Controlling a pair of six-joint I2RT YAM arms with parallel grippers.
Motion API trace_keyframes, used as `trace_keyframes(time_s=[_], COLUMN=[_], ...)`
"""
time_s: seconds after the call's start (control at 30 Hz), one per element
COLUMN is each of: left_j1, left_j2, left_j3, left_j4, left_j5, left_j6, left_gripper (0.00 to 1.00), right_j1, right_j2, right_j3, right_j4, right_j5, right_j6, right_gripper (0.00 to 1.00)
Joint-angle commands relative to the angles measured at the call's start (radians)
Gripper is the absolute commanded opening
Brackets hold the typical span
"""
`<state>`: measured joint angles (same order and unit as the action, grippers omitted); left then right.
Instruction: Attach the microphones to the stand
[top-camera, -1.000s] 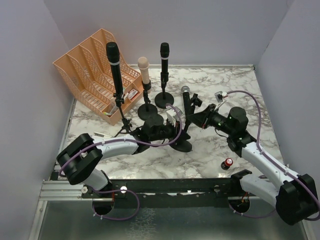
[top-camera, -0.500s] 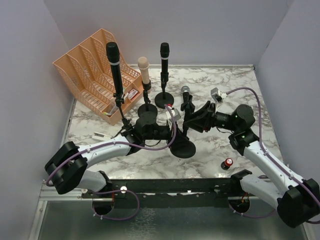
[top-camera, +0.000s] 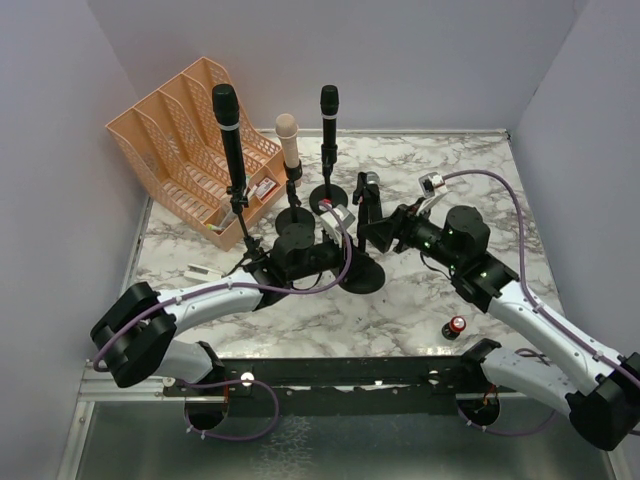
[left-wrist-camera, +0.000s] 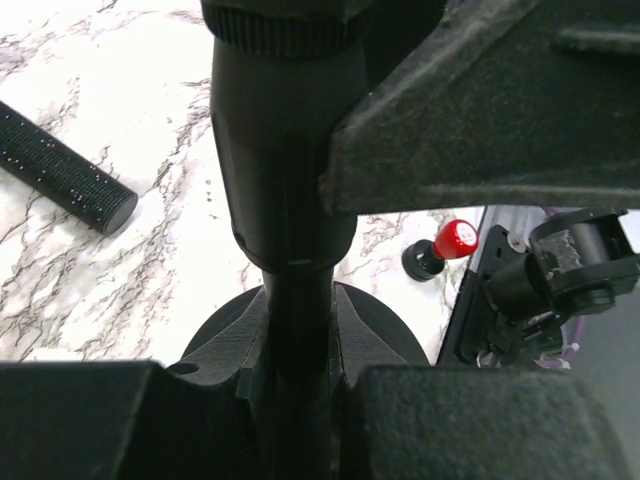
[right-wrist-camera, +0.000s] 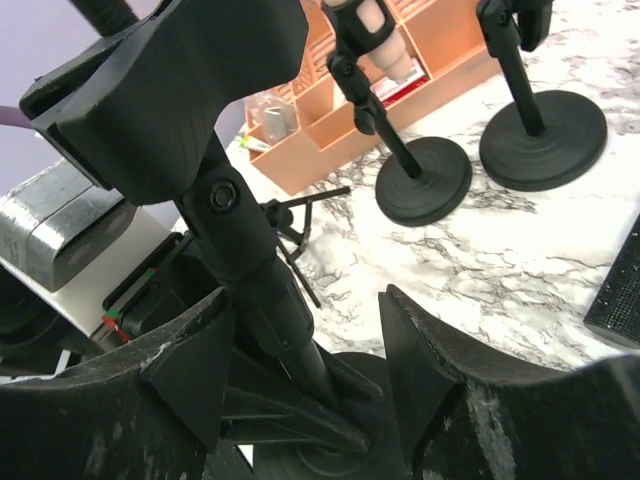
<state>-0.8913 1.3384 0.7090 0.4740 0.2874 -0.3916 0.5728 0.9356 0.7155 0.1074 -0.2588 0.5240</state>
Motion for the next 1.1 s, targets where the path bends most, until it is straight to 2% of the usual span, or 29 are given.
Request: trace_keyframes(time_s=[0.0,0.23,0.3,0.37,0.47,0.53,0.6,0.73,0.9,0.97,1.0,1.03,1.07], left_j1=[-0.002,-0.001,-0.001,-0.001,0.000,0.001,0.006,0.006,0.008,0.008,0.006,0.008,0.008], left_j2=[0.008,0.003,-0.001,-0.006,-0.019,-0.031,-0.042,-0.063,-0.080,-0.081,-0.081,-0.083,-0.083], left_j3=[0.057,0.058,0.058,0.055,0.044,0.038,0.040,0.051,0.052,0.052,0.052,0.052,0.052], left_j4=[0.027,0.008,0.004,0.000,-0.004,-0.005,-0.005,-0.005,-0.005,-0.006,-0.006,-0.006,-0.006], left_j5=[-0.052,-0.044,-0.026,0.001,0.081,0.152,0.264,0.427,0.574,0.589,0.580,0.568,0.551], left_j6=[0.014,0.019,0.024,0.029,0.049,0.067,0.081,0.117,0.169,0.178,0.180,0.179,0.181], left_gripper=[0.00,0.00,0.00,0.00,0.00,0.00,0.00,0.00,0.00,0.00,0.00,0.00,0.00], right_j1=[0.042,0.058,0.058,0.058,0.058,0.051,0.030,-0.028,-0.044,-0.044,-0.044,-0.044,-0.044], right_j2=[0.045,0.101,0.097,0.081,0.040,0.009,-0.027,-0.047,-0.019,-0.022,-0.028,-0.035,-0.044], right_j3=[0.048,0.076,0.067,0.052,0.021,-0.012,-0.052,-0.059,-0.019,-0.009,-0.004,-0.002,-0.001], right_j4=[-0.071,-0.022,-0.011,0.001,0.033,0.081,0.142,0.140,0.071,0.050,0.040,0.033,0.022], right_j5=[0.138,0.048,0.032,0.028,-0.015,-0.117,-0.313,-0.604,-0.838,-0.864,-0.828,-0.771,-0.694], right_j6=[-0.032,-0.014,-0.009,-0.009,-0.049,-0.111,-0.209,-0.316,-0.365,-0.370,-0.354,-0.337,-0.312], right_gripper=[0.62,0.47,0.36,0.19,0.11,0.07,0.04,0.01,0.00,0.01,0.01,0.06,0.19])
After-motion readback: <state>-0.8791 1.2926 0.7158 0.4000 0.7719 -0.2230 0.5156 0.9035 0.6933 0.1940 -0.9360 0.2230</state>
